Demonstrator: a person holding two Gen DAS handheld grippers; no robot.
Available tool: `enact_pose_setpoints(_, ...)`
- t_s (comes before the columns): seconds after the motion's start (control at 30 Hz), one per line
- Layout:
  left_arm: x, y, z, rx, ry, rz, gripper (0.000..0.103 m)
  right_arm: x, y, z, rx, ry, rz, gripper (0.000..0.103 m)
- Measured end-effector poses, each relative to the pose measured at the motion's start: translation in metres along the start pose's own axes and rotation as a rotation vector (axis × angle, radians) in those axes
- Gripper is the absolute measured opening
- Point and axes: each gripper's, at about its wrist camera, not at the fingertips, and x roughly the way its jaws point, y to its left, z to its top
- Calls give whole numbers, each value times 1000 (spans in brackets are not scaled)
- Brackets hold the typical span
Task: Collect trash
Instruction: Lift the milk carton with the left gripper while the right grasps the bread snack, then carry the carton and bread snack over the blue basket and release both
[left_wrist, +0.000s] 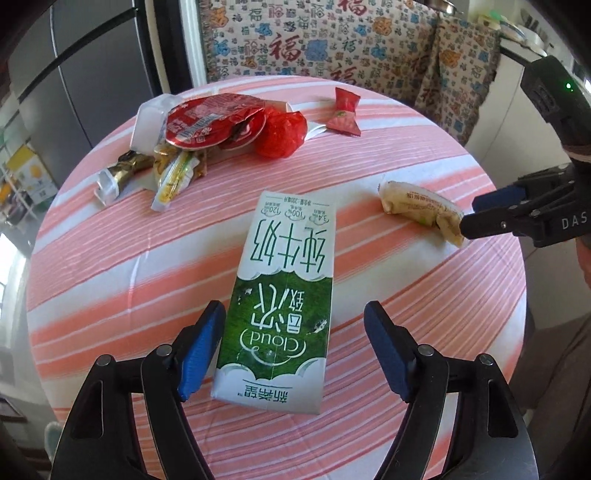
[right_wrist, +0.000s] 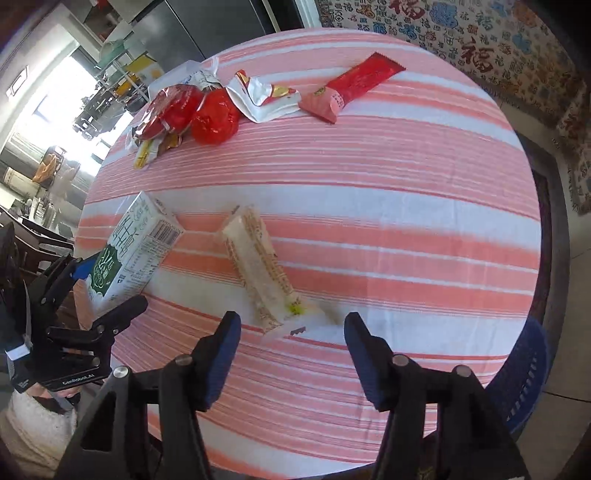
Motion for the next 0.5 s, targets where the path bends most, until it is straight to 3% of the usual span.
enact_pose_setpoints(0.13, 1, 1, 14, 30, 19, 20, 79, -12, 26, 15, -203, -57, -104, 60)
enact_pose_setpoints(0.3, 9, 6, 24, 43, 69, 38, 77, 17, 57, 38, -357, 17, -140, 60)
enact_pose_setpoints(0.4, 13, 9, 26, 41, 99, 18, 63, 34, 56, 43, -348, 57, -156, 60)
enact_pose_setpoints(0.43, 13, 10, 26, 39, 108, -9, 50, 37, 54, 44, -330, 68, -152, 59)
enact_pose_setpoints(0.47, 13, 9, 26, 37, 112, -19, 50, 39, 50, 44, -303, 88, -137, 55)
enact_pose_setpoints(0.5, 12, 9, 26, 39, 108, -5, 49, 36, 45, 40, -292, 86, -144, 29)
